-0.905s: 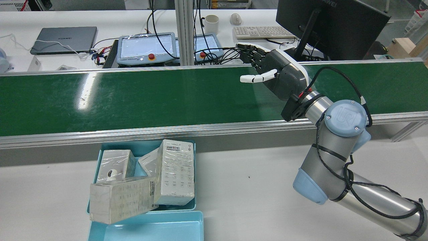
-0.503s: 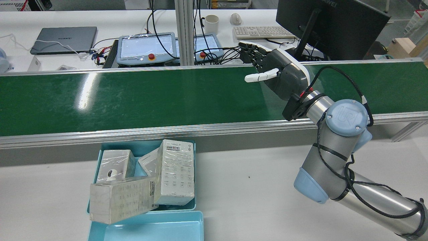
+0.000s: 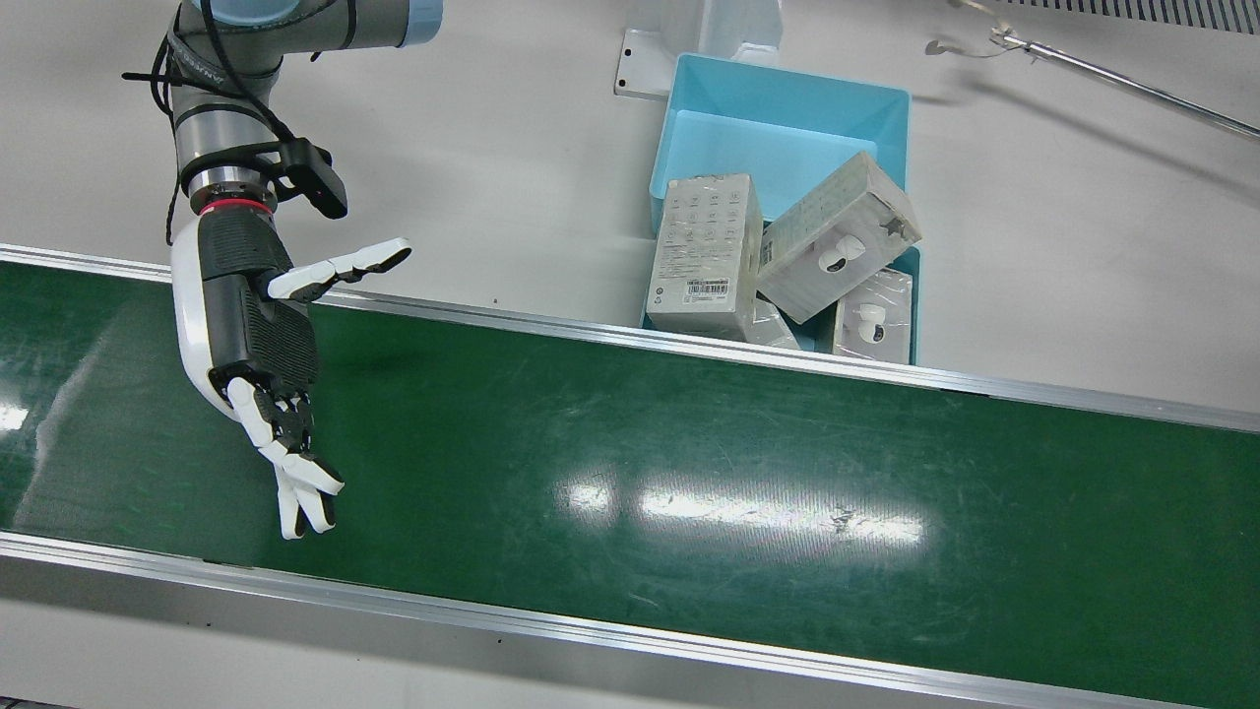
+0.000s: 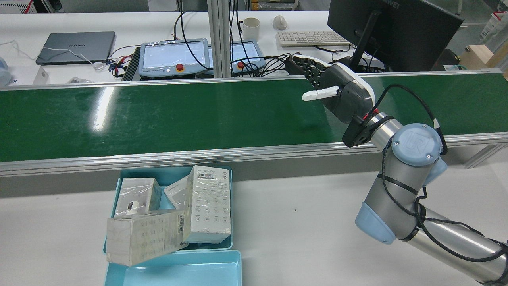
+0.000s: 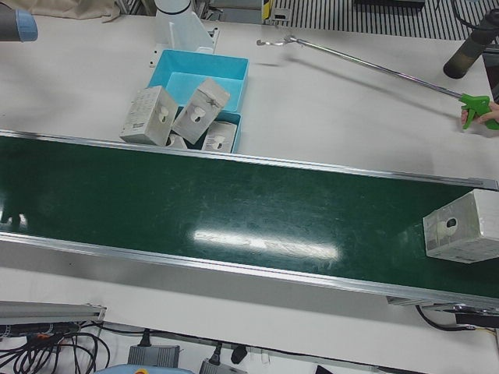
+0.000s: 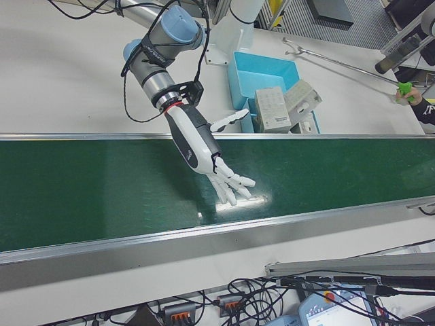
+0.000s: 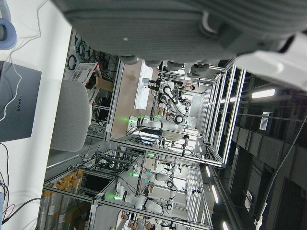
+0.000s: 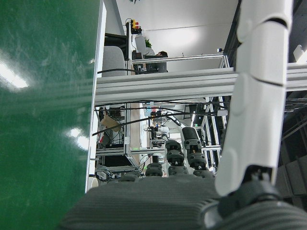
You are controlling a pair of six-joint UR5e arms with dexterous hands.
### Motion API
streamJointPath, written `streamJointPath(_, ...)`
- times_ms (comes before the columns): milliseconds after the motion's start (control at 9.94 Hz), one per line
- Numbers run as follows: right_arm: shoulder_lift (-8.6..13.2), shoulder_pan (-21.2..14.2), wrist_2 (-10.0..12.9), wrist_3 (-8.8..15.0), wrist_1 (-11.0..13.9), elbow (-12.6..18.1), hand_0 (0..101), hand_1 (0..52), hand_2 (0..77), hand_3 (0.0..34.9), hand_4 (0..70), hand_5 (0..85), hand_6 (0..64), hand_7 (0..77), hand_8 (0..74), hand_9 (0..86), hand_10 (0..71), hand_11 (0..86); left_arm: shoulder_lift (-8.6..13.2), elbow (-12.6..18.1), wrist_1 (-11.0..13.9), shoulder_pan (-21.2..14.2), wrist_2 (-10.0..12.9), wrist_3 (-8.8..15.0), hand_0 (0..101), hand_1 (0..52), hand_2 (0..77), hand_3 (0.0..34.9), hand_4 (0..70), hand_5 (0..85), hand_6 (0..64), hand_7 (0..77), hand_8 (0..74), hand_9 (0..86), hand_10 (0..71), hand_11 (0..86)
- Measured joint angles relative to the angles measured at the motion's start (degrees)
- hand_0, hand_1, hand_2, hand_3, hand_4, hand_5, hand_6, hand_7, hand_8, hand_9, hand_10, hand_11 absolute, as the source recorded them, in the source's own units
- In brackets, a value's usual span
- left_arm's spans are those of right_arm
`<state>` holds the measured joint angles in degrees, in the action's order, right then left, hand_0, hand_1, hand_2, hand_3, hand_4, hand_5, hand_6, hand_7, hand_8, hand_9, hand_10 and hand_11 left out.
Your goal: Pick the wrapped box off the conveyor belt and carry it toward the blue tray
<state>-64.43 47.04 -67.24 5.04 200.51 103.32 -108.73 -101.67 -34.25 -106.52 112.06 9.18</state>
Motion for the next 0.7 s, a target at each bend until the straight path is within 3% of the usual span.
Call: streamJointPath(704,-0.24,0.09,0.01,-0.52,-0.09,-0.28,47,12.5,5.5,0.0,8.7,18.0,2.2,2.2,1.1,2.7,0.0,1.1,0.0,0.0,0.0,0.0,0.0,0.0,0,0.0,0.5,0.0,0.0,1.1,0.5,0.5,0.5,0.0,0.5,0.5)
